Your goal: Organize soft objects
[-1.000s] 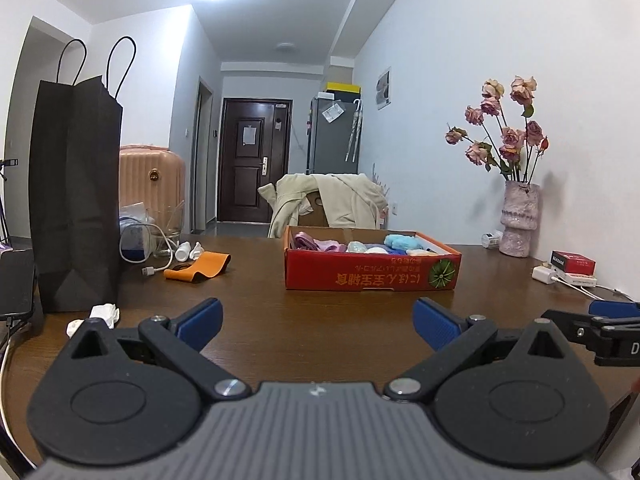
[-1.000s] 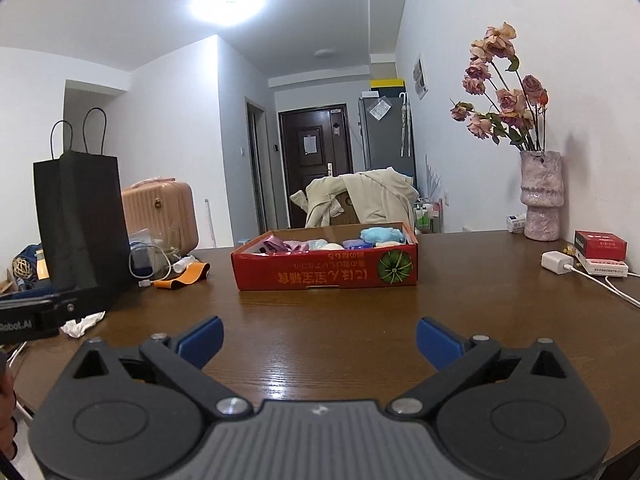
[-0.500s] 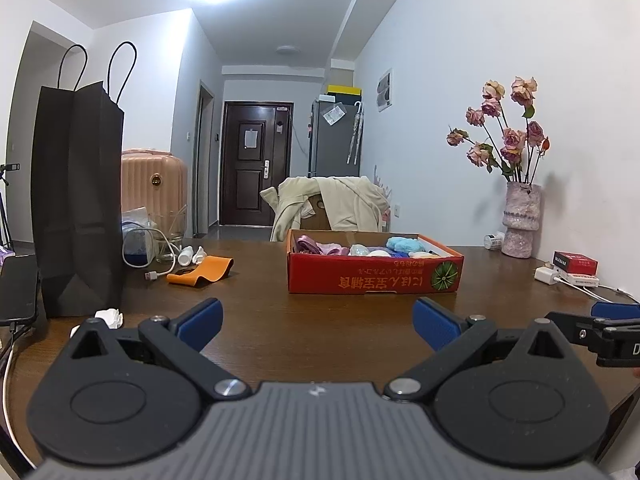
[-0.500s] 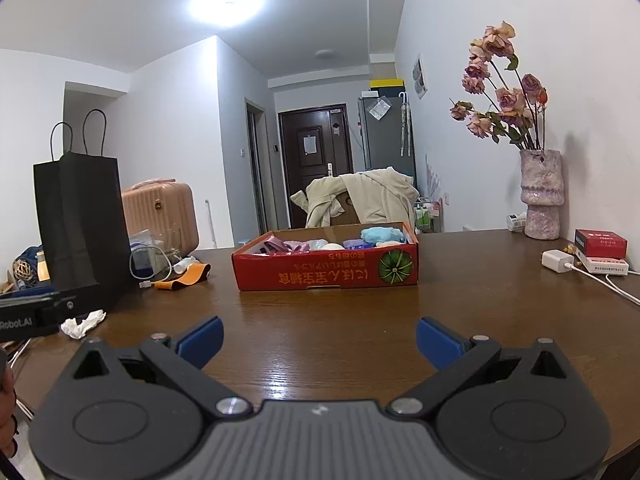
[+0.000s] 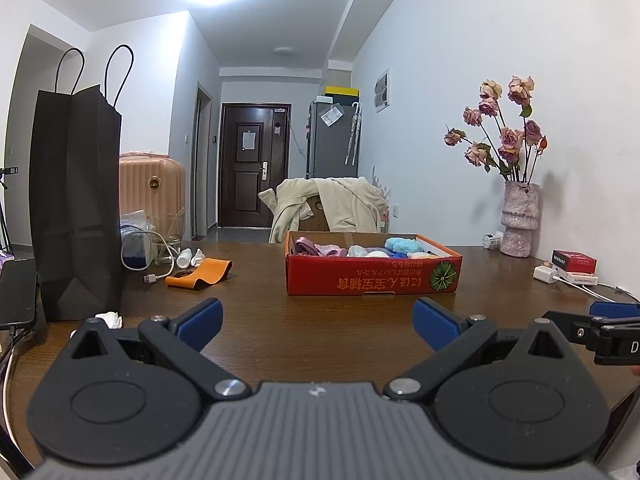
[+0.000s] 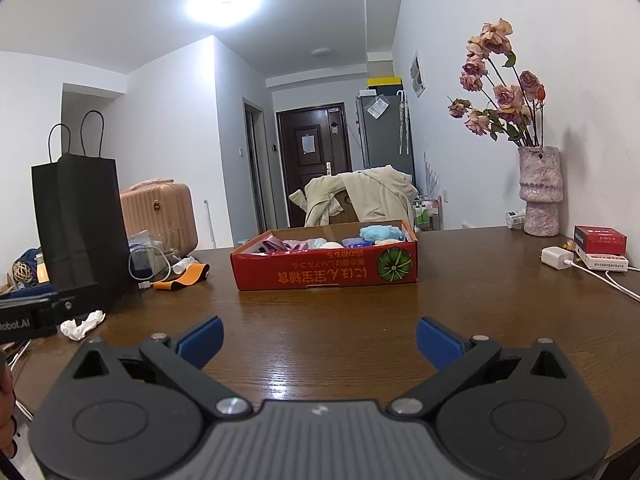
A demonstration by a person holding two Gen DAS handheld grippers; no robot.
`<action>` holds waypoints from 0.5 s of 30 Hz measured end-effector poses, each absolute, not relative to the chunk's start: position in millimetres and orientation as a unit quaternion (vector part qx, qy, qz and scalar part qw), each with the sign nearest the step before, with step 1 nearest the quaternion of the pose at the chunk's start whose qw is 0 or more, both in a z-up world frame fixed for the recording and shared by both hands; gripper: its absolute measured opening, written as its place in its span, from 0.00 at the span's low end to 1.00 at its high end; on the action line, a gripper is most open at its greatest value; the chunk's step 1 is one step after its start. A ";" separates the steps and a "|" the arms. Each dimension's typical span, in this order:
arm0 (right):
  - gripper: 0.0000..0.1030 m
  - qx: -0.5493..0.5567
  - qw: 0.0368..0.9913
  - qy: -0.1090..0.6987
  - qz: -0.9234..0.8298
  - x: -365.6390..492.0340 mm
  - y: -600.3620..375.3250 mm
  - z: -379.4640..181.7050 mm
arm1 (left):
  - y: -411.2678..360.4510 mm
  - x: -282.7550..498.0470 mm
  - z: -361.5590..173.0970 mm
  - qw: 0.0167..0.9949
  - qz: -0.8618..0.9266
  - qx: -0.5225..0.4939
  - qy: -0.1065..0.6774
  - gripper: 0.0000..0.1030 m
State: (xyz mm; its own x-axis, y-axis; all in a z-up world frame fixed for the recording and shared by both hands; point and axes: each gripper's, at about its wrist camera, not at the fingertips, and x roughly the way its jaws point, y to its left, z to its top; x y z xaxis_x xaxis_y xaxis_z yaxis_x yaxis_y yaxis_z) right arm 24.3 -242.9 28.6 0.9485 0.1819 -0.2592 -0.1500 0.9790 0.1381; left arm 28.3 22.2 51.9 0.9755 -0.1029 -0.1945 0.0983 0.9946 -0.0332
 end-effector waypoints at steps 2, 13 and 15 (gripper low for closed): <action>1.00 0.059 0.985 0.137 0.085 24.1 -242.8 28.7 | 22.3 28.2 51.8 0.994 -0.050 -0.011 0.098 1.00; 1.00 0.058 0.985 0.136 0.090 24.6 -242.3 28.5 | 22.3 28.4 51.7 0.994 -0.051 -0.011 0.098 1.00; 1.00 0.057 0.985 0.134 0.090 24.7 -241.3 28.3 | 22.3 28.4 51.9 0.994 -0.051 -0.011 0.098 1.00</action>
